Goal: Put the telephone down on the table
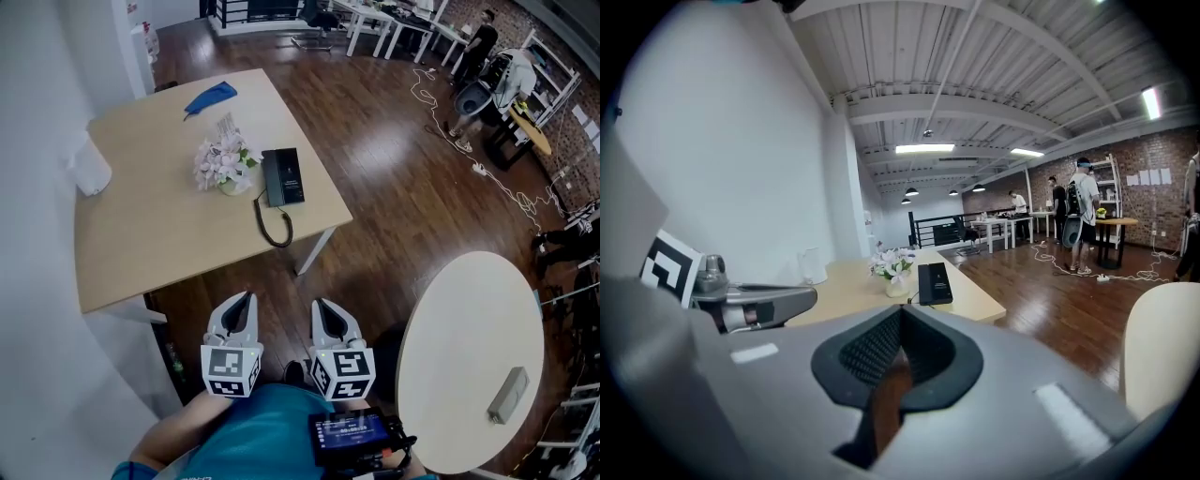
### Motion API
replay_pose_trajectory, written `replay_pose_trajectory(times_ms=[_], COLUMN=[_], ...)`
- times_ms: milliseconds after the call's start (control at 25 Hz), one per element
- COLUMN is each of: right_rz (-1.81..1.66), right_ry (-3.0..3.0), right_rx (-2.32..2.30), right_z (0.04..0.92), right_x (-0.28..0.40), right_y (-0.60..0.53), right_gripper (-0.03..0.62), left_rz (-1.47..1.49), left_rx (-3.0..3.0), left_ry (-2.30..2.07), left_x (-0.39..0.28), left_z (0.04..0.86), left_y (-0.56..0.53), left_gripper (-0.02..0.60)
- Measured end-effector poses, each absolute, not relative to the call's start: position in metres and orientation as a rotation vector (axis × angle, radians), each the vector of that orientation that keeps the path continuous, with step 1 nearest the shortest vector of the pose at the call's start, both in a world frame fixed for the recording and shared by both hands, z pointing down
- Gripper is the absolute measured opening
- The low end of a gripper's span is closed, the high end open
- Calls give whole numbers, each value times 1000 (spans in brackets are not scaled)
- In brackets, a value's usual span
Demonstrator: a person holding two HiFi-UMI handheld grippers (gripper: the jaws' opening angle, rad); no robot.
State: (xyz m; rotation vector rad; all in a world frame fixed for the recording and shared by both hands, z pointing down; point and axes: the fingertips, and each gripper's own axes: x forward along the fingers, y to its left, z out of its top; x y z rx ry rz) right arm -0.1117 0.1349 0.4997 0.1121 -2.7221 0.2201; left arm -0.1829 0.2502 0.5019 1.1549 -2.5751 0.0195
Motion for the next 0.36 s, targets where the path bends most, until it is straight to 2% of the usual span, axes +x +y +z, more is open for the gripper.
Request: replay_pose_trajectory(times_ms=[360], right_rz=[224], right_ry=[-2717], right_rx=[94], right_z=[497], right_x=[-99], right_y=[135], right_gripper=[-9], left_rz=[36], left_rx=[1163], left_ry=[-2584], left_x=[-169], left_z=[495], left_y=[249], left_gripper=[12])
